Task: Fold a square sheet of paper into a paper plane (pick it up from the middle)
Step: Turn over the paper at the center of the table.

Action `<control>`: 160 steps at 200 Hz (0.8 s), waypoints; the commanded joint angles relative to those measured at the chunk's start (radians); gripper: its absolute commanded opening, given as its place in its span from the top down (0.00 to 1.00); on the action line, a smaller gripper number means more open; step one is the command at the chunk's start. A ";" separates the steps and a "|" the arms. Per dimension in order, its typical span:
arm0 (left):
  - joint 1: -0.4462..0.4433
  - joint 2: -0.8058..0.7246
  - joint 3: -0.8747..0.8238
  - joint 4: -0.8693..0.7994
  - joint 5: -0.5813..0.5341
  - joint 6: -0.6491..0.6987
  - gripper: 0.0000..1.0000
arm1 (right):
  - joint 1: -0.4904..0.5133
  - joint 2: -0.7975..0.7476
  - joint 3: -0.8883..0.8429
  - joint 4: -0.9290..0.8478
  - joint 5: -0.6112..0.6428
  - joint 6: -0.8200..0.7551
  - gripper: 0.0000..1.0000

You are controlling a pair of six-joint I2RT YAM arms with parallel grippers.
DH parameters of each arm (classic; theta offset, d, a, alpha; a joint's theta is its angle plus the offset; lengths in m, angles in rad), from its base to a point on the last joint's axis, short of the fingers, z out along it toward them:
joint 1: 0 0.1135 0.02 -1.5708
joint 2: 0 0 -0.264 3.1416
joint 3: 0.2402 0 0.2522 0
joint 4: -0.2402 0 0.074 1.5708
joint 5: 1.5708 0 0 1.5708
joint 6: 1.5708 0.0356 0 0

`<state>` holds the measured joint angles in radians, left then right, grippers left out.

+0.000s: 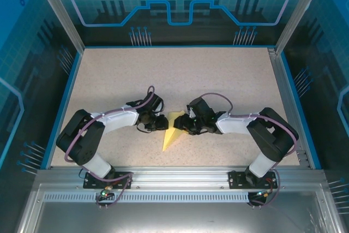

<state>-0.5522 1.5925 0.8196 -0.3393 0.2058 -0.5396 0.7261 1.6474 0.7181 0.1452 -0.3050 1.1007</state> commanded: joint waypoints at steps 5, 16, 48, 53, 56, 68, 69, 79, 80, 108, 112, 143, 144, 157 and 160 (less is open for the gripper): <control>0.009 -0.022 -0.023 -0.021 0.007 0.012 0.74 | 0.013 0.022 0.017 -0.026 0.016 0.015 0.53; 0.009 -0.025 -0.026 -0.022 0.003 0.010 0.74 | 0.014 0.036 0.030 -0.027 0.015 0.017 0.54; 0.011 -0.033 -0.032 -0.024 0.000 0.005 0.75 | 0.013 0.068 0.058 -0.008 0.017 0.016 0.55; 0.011 -0.033 -0.032 -0.024 -0.001 0.005 0.75 | 0.013 0.073 0.068 -0.013 0.018 0.012 0.55; 0.011 -0.033 -0.033 -0.022 0.000 0.004 0.75 | 0.013 0.077 0.070 -0.014 0.017 0.012 0.55; 0.011 -0.033 -0.034 -0.022 -0.001 0.003 0.75 | 0.012 0.085 0.076 -0.012 0.018 0.011 0.55; 0.011 -0.034 -0.034 -0.021 -0.001 0.003 0.75 | 0.013 0.085 0.077 -0.010 0.018 0.010 0.55; 0.012 -0.030 -0.034 -0.023 -0.002 0.003 0.75 | 0.013 0.086 0.077 0.003 0.020 0.010 0.55; 0.012 -0.031 -0.034 -0.023 -0.002 0.003 0.75 | 0.013 0.088 0.077 0.004 0.020 0.010 0.55; 0.012 -0.031 -0.036 -0.024 -0.007 0.000 0.75 | 0.011 0.097 0.089 -0.010 0.024 0.001 0.59; 0.013 -0.029 -0.037 -0.025 -0.010 -0.003 0.75 | 0.012 0.098 0.088 -0.010 0.024 -0.002 0.60; 0.018 -0.028 -0.038 -0.024 -0.013 -0.006 0.75 | 0.008 0.114 0.096 -0.017 0.024 -0.011 0.62; 0.018 -0.028 -0.038 -0.024 -0.012 -0.006 0.75 | 0.007 0.114 0.095 -0.015 0.024 -0.012 0.62; 0.022 -0.027 -0.037 -0.023 -0.009 -0.007 0.75 | 0.008 0.117 0.087 0.020 0.016 -0.015 0.62; 0.022 -0.029 -0.038 -0.022 -0.008 -0.009 0.75 | 0.009 0.117 0.086 0.026 0.014 -0.017 0.62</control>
<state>-0.5449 1.5887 0.7952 -0.3393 0.2047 -0.5430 0.7265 1.7493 0.7906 0.1432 -0.2909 1.1030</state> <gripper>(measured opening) 0.252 0.381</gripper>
